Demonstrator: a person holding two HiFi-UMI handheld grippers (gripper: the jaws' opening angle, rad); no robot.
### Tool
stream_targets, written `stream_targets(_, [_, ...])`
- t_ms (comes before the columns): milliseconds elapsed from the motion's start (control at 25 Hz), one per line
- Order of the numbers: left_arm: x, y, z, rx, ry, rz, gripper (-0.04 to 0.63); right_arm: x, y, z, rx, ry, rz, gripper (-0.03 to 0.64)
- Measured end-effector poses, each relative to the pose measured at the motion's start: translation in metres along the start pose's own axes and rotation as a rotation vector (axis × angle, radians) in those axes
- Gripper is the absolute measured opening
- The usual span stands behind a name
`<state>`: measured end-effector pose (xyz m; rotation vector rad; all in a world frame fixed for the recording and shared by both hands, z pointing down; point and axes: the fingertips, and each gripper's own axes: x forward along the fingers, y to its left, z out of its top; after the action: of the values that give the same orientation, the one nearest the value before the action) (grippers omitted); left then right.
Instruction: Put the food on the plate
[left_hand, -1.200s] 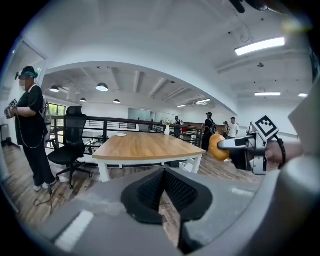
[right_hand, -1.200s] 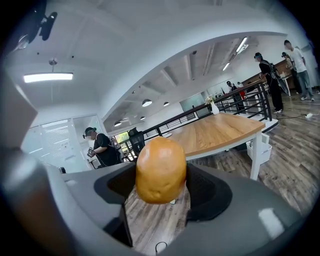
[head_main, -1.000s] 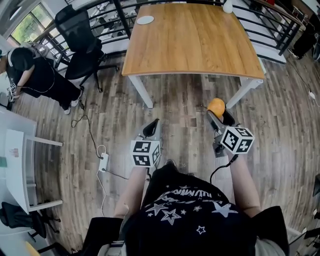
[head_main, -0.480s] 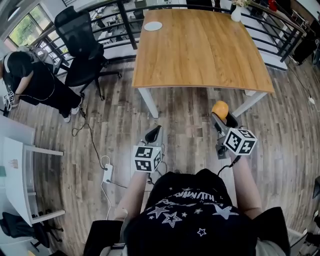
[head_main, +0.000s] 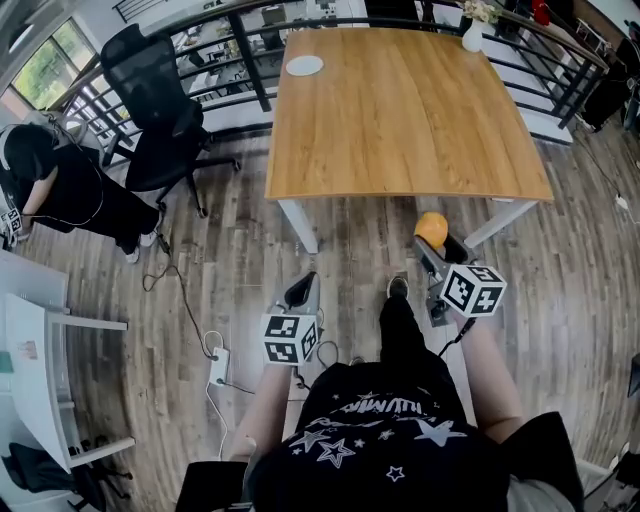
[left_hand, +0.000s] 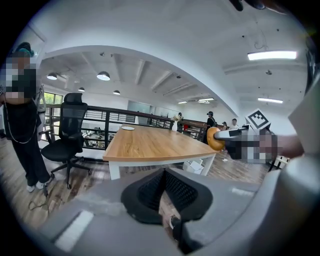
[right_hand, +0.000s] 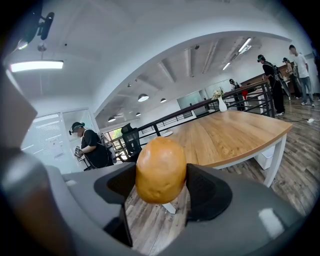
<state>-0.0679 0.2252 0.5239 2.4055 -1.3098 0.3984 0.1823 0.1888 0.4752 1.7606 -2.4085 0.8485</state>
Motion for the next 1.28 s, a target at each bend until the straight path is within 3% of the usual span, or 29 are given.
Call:
stream_targets(240, [0.031,0.031,0.009,-0.026,0.017,0.055,0.002,0.054,-0.011,0.012,0.002,0.032,0.038,0.321])
stream_targets(1000, [0.217,0.083,0.137,-0.019,0.002,0.182,0.002,0.267,-0.110,0.153,0.027,0.067,0.165,0.321])
stream_targets(1280, [0.253,0.113,0.172,-0.051,-0.002,0.265,0.002,0.322,-0.126,0.188,-0.001,0.096,0.229,0.321])
